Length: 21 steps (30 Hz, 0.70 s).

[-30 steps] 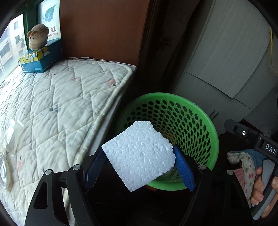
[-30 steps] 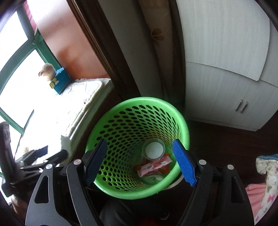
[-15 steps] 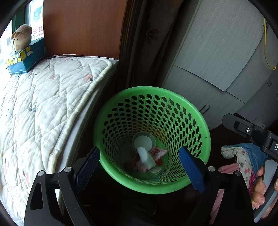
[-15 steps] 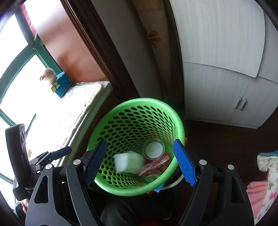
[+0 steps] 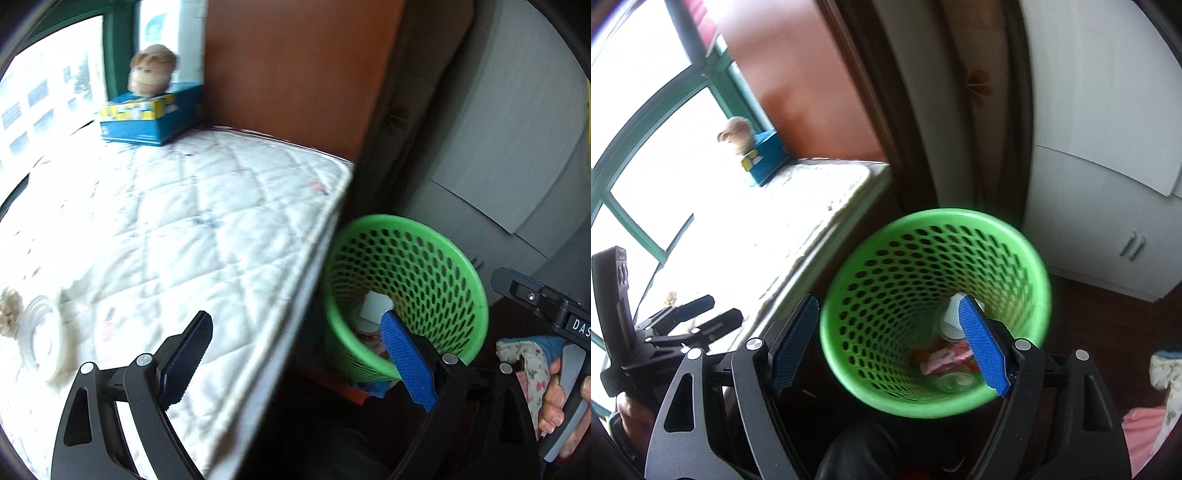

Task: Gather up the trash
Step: 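Open both tools to drop foam block and wrapper into the basket, then grasp the crumpled paper with the left tool while the right tool grasps the white lid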

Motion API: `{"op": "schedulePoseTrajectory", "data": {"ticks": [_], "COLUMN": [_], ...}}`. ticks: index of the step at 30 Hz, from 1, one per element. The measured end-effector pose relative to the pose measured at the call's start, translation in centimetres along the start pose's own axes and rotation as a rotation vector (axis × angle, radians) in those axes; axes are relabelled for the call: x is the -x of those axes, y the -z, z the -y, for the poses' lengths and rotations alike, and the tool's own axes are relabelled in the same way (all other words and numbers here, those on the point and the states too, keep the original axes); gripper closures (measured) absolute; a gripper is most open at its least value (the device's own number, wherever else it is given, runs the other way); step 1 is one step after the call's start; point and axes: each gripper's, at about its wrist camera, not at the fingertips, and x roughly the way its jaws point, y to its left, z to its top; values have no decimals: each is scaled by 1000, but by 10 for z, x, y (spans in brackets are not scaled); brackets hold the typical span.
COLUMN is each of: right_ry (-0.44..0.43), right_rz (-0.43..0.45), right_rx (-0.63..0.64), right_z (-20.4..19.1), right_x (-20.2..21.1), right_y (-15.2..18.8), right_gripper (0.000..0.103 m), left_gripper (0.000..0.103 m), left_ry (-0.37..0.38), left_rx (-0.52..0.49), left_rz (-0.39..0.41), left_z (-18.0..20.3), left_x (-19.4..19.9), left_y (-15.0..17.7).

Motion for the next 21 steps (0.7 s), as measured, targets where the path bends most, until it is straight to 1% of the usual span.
{"op": "schedulePoseTrajectory", "data": {"ticks": [6,9,13,16,21], "right_ry": [-47,-72,-99,-117,-147], "right_rz": [-27,-43,-61,-74,-97], "right_rx": [63,91,129,157,208], "right_z": [-40,-60,-86,-104,-135], "right_x": [-17,-26,-36,-43,-54], "right_y": [0,0,0,-1,-1], "right_gripper": [23,23,23,23,23], "left_gripper": [14,14,14,14,14], "left_ry": [-93,-153,-219,-277,-388], "left_rx": [87,130,211,266,322], "left_rz": [49,72,95,114,120], "left_z": [-59,-91,-135,-168,-219], "left_x": [27,39,53,63,71], "left_y": [4,6,8,8,10]}}
